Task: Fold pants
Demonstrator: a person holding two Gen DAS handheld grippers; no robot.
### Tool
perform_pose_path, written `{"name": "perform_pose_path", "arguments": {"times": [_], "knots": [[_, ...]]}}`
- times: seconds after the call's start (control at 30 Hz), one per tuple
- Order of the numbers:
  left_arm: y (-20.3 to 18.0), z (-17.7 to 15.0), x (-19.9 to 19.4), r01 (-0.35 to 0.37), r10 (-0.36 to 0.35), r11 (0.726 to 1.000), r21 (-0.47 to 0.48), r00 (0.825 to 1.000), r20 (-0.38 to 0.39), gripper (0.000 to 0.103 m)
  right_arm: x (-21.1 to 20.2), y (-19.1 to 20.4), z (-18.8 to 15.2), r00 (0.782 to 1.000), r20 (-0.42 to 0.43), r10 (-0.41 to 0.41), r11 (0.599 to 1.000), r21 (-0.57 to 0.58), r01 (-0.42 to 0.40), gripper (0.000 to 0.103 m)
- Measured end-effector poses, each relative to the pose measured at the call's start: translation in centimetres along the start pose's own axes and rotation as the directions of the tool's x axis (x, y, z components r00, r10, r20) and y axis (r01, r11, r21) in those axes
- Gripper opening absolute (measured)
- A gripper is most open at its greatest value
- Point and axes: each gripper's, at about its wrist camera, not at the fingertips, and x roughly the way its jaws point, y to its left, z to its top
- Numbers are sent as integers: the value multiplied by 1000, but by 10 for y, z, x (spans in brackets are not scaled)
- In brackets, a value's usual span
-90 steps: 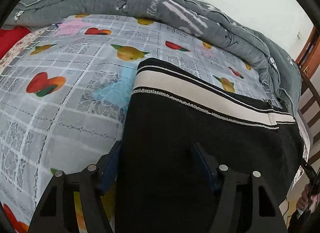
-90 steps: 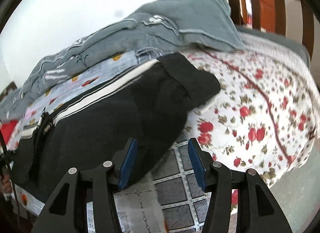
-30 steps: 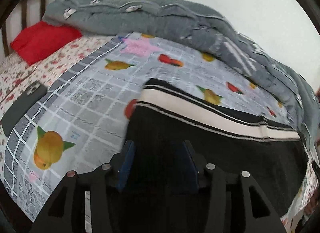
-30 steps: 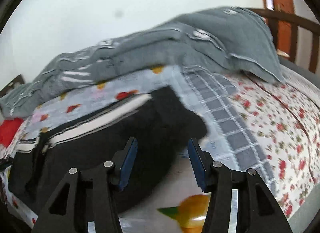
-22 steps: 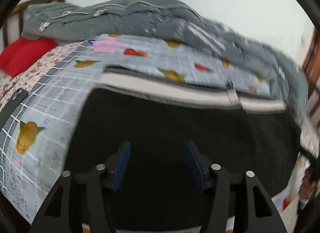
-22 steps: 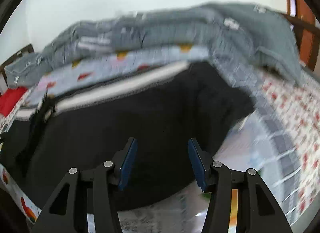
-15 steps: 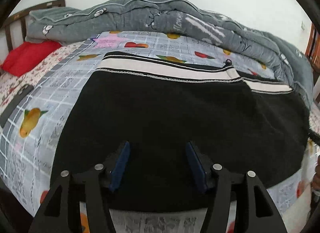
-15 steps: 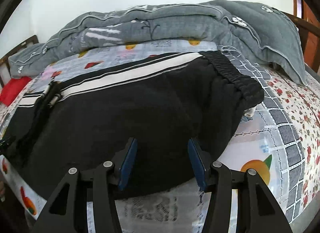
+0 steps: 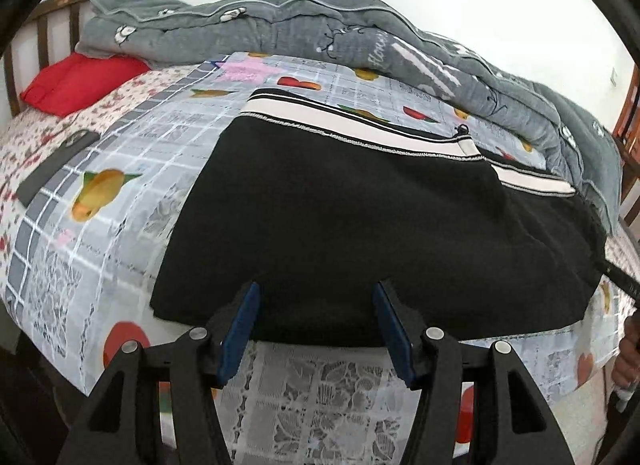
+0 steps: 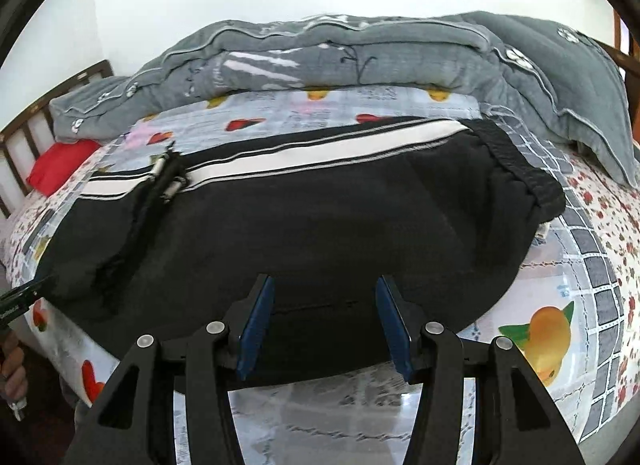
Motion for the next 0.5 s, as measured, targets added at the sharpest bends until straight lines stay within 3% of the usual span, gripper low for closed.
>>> {"name": "perform_pose_path", "arguments": {"times": [0.17,0.4,0.5], "knots": [[11,-6,-4,12,-13,999,-43,1000,-3,57,-4,10,-6,1000,-1,16,1000,-11,-16,52],[29,-22,0,7,-12,994,-105,999,-41,58,16,8,-25,999,-37,-23,1000,3,23,52],[49,-33,-7,100,-101,976,-191,995,8,58,14,7,-34,999,2,-34,999,-11,34,52]]}}
